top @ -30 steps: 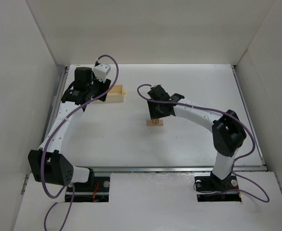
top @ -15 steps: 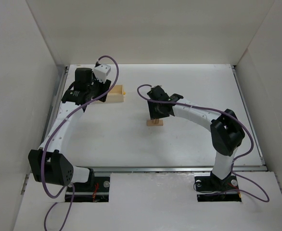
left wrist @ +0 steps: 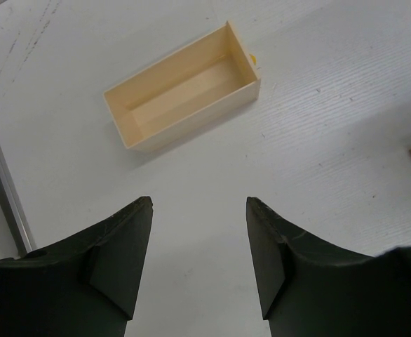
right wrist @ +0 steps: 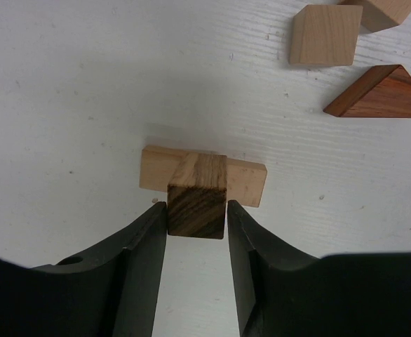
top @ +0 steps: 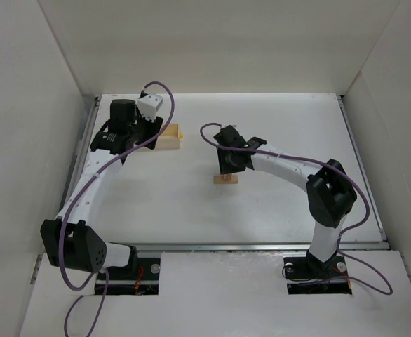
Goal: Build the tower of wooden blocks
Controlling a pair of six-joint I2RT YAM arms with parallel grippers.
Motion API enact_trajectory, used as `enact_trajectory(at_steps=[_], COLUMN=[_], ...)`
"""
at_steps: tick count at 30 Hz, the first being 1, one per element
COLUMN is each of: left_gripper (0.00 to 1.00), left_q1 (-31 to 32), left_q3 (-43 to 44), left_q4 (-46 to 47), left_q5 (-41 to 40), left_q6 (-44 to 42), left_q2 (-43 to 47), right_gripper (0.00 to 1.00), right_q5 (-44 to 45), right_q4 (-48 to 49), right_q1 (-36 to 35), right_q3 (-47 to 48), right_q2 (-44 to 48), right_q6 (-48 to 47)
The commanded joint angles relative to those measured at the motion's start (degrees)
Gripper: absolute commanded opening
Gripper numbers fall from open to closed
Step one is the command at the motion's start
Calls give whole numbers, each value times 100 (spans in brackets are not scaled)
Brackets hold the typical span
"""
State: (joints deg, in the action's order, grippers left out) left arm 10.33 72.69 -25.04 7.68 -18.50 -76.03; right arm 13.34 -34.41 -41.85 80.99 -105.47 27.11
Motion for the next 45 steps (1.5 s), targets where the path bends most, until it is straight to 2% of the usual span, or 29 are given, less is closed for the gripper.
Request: enact_trajectory(at_steps=[1, 9, 20, 23, 31, 45], left_gripper=[53, 53, 53, 53, 53, 53], left_q1=[31, 31, 31, 31, 83, 83], left_q3=[-79, -79, -79, -79, -132, -132], left_q4=[210, 210, 210, 210, 210, 210], left_q5=[-4, -4, -4, -4, 49, 49], left_q6=[40, -13, -13, -13, -13, -13], left_q2=[211, 264, 264, 264, 264, 264], right_gripper=[44, 39, 36, 29, 19, 18], right_q5=[125, 177, 283, 336, 450, 634], right_q4=[-39, -39, -197, -250, -127, -128], right_q1=[-87, -87, -87, -140, -245, -245], right_q3=[277, 277, 277, 330, 268, 207], right_q2=[27, 79, 79, 140, 273, 220], right_q6=[162, 277, 443, 601, 909, 962])
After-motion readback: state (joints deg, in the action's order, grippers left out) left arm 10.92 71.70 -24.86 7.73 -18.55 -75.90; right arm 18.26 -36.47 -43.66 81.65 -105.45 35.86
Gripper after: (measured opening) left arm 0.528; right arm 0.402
